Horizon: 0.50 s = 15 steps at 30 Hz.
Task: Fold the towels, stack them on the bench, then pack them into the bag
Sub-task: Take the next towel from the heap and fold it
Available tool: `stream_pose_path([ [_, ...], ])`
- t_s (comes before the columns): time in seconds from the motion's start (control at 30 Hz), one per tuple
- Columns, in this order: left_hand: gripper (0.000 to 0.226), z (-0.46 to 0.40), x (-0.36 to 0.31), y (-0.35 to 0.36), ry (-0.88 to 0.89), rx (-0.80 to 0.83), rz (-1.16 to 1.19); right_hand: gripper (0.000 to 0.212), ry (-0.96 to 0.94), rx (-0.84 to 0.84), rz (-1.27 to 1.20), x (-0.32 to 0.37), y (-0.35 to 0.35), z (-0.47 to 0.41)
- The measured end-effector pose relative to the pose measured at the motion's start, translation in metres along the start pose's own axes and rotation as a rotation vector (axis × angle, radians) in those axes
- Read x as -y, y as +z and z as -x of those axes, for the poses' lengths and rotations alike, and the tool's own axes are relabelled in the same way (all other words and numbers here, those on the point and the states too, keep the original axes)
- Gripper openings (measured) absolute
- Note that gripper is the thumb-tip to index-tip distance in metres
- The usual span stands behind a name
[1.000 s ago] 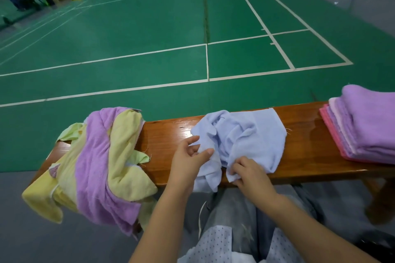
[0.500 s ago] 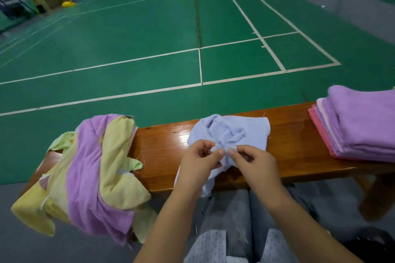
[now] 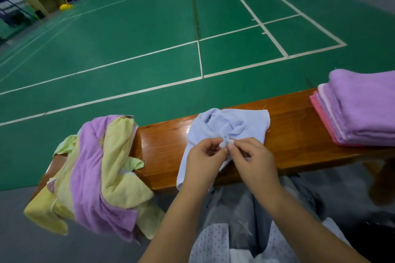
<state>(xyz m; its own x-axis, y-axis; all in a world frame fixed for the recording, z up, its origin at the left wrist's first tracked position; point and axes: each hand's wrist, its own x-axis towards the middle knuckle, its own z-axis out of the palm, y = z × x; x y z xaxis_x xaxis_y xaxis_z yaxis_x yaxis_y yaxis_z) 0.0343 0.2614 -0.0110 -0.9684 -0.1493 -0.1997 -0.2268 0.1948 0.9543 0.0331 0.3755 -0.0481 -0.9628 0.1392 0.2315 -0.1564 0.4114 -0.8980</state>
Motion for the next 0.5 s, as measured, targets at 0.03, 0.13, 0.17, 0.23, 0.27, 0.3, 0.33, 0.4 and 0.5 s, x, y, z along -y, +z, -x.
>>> stream_pose_path([
  [0.03,0.009,0.000,0.001,0.001,0.000,0.014,-0.005,0.022,-0.007,-0.002,0.004,-0.002,0.000,0.000],
  [0.13,0.021,0.001,0.000,0.004,-0.010,0.062,-0.034,0.029,-0.017,0.039,0.045,-0.007,0.001,-0.003],
  [0.17,0.024,0.000,0.002,0.004,-0.017,0.077,-0.055,0.033,-0.007,0.067,0.054,-0.008,0.003,-0.004],
  [0.23,0.030,-0.002,0.001,0.004,-0.049,0.103,-0.074,0.040,0.029,0.117,0.069,-0.010,0.003,-0.006],
  [0.27,0.032,-0.004,0.001,0.003,-0.078,0.123,-0.037,0.040,0.043,0.131,0.077,-0.012,0.002,-0.008],
  [0.3,0.033,-0.006,0.002,0.001,-0.117,0.155,0.028,0.038,0.051,0.136,0.083,-0.014,0.001,-0.010],
  [0.33,0.033,-0.008,0.002,-0.001,-0.160,0.201,0.089,0.034,0.060,0.136,0.086,-0.017,-0.001,-0.013],
  [0.4,0.032,-0.016,-0.001,-0.007,-0.204,0.300,0.098,0.023,0.095,0.131,0.073,-0.025,-0.004,-0.016],
  [0.5,0.018,-0.048,-0.009,-0.021,-0.130,0.266,-0.171,0.020,0.169,0.128,0.034,-0.039,-0.008,-0.017],
])
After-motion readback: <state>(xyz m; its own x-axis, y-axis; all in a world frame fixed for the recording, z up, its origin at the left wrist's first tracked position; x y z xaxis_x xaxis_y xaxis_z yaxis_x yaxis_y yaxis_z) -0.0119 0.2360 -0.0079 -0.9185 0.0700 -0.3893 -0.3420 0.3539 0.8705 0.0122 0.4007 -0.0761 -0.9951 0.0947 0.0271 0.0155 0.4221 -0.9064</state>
